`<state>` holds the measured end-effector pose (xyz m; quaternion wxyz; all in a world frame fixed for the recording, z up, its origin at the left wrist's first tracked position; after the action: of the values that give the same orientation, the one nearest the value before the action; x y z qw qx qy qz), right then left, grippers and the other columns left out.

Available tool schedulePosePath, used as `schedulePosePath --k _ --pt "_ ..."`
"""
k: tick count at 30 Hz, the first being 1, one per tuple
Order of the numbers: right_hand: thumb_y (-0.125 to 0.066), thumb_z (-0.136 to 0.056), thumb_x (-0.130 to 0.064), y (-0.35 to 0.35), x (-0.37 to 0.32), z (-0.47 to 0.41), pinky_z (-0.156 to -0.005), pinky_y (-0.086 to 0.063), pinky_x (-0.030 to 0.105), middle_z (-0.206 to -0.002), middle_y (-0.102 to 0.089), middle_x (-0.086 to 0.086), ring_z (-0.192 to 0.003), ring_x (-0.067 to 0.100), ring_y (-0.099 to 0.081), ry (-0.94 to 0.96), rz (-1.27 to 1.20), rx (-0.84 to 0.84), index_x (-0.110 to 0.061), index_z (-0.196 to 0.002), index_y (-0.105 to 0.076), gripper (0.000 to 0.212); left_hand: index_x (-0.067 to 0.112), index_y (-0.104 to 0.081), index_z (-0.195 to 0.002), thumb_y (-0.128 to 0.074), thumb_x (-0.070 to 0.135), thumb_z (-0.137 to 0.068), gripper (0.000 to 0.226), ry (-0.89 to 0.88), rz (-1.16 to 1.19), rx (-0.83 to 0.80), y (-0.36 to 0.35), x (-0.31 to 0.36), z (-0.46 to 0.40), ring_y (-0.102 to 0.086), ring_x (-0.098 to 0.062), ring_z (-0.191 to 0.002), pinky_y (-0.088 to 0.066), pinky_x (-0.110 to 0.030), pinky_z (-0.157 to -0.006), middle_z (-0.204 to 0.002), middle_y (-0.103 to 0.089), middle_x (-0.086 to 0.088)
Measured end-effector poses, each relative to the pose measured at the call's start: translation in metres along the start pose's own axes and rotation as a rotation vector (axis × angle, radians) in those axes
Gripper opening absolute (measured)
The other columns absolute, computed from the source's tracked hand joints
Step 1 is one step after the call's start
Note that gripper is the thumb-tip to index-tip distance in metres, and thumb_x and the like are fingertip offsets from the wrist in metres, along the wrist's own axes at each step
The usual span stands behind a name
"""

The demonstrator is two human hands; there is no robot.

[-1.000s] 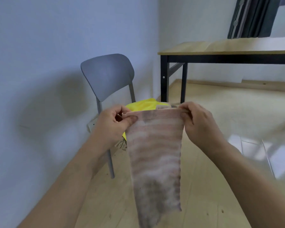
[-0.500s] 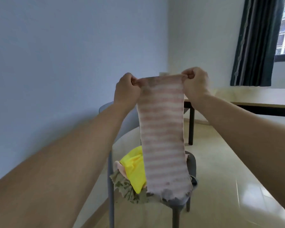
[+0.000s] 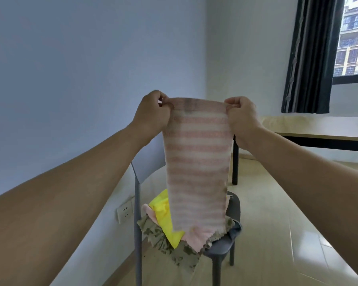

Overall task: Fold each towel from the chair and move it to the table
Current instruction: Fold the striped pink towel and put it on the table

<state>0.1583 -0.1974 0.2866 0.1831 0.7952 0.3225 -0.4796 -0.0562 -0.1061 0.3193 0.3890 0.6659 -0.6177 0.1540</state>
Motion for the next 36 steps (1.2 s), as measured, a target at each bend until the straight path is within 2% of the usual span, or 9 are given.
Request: schedulePosePath --k 5,10,14,18,21,23,26,31,36 --pt "-0.051 -0.095 -0.001 -0.019 -0.011 0.007 -0.072 -0.060 0.030 -0.108 -0.064 0.017 -0.092 0.025 -0.065 -0.285 -0.119 -0.436 0.009 -0.116 -0.055 0.024 0.012 -0.057 -0.081 -0.053 0.001 -0.089 0.014 0.242 0.084 -0.101 0.002 -0.013 -0.009 -0.060 -0.019 -0.071 -0.055 -0.030 -0.061 -0.084 -0.060 -0.006" --pt "-0.052 -0.092 0.004 -0.017 -0.014 0.009 -0.065 -0.061 0.025 -0.093 -0.069 0.015 -0.085 0.023 -0.066 -0.375 0.317 -0.677 0.009 -0.114 -0.054 0.023 0.005 -0.063 -0.097 -0.061 0.007 -0.090 0.007 0.203 -0.116 -0.312 -0.009 -0.015 -0.024 -0.064 -0.019 -0.071 -0.056 -0.030 -0.063 -0.090 -0.065 -0.010" --pt "-0.055 -0.091 0.002 -0.024 -0.021 -0.019 -0.055 -0.055 0.025 -0.085 -0.066 0.013 -0.066 0.018 -0.060 -0.177 0.676 -0.535 0.008 -0.109 -0.057 0.019 0.010 -0.060 -0.089 -0.056 0.009 -0.089 0.005 0.038 -0.376 -0.251 -0.016 -0.008 -0.046 -0.059 -0.017 -0.056 -0.041 -0.024 -0.046 -0.077 -0.063 -0.005" --pt "-0.047 -0.088 0.003 -0.030 -0.055 -0.049 -0.064 -0.059 0.039 -0.091 -0.064 0.020 -0.070 0.032 -0.066 0.171 0.765 -0.143 0.004 -0.095 -0.060 0.015 0.011 -0.060 -0.089 -0.044 0.002 -0.083 0.020 -0.030 -0.384 0.001 -0.004 0.002 -0.070 -0.067 -0.026 -0.066 -0.057 -0.035 -0.056 -0.085 -0.065 -0.007" --pt "-0.044 -0.083 0.002 -0.030 -0.076 -0.054 -0.063 -0.052 0.034 -0.092 -0.061 0.015 -0.078 0.033 -0.062 0.330 0.662 0.013 -0.005 -0.090 -0.058 0.018 0.010 -0.055 -0.083 -0.039 0.001 -0.081 0.019 -0.072 -0.297 0.163 0.009 0.018 -0.079 -0.059 -0.026 -0.074 -0.052 -0.036 -0.064 -0.086 -0.059 -0.006" --pt "-0.047 -0.087 -0.003 -0.025 -0.084 -0.058 -0.065 -0.056 0.040 -0.089 -0.060 0.011 -0.079 0.033 -0.063 0.336 0.470 0.045 -0.013 -0.083 -0.055 0.014 0.009 -0.053 -0.084 -0.039 0.002 -0.082 0.016 -0.093 -0.218 0.212 0.016 0.027 -0.084 -0.053 -0.022 -0.075 -0.048 -0.033 -0.064 -0.084 -0.056 -0.004" --pt "-0.056 -0.090 -0.009 -0.012 -0.091 -0.052 -0.069 -0.057 0.051 -0.083 -0.060 0.007 -0.070 0.028 -0.064 0.329 0.236 0.050 -0.012 -0.083 -0.057 0.008 0.008 -0.054 -0.087 -0.043 0.006 -0.084 0.012 -0.106 -0.039 0.194 0.023 0.032 -0.083 -0.054 -0.021 -0.077 -0.057 -0.040 -0.071 -0.084 -0.057 -0.003" --pt "-0.059 -0.092 -0.015 0.008 -0.064 -0.009 -0.070 -0.057 0.050 -0.084 -0.062 0.019 -0.068 0.024 -0.059 0.311 0.154 -0.031 -0.010 -0.084 -0.057 0.009 0.009 -0.053 -0.088 -0.048 0.014 -0.091 0.008 -0.074 0.038 0.029 0.017 0.015 -0.024 -0.054 -0.022 -0.079 -0.056 -0.051 -0.081 -0.084 -0.055 -0.005" --pt "-0.059 -0.092 -0.009 0.006 0.044 0.044 -0.064 -0.057 0.033 -0.079 -0.062 0.009 -0.070 0.023 -0.061 -0.102 0.254 -0.410 -0.011 -0.082 -0.058 0.010 0.011 -0.057 -0.082 -0.049 0.004 -0.093 0.015 0.141 -0.053 -0.273 -0.018 -0.052 0.069 -0.056 -0.019 -0.063 -0.054 -0.035 -0.063 -0.073 -0.056 -0.007"
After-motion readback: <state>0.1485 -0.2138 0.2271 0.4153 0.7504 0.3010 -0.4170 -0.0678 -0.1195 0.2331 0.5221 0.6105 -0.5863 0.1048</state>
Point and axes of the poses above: each hand's wrist, its own z-axis away from the middle knuckle, its own y-axis out of the back of the hand, x = y × z, the point moved 9 cm from there along -z, towards the middle knuckle
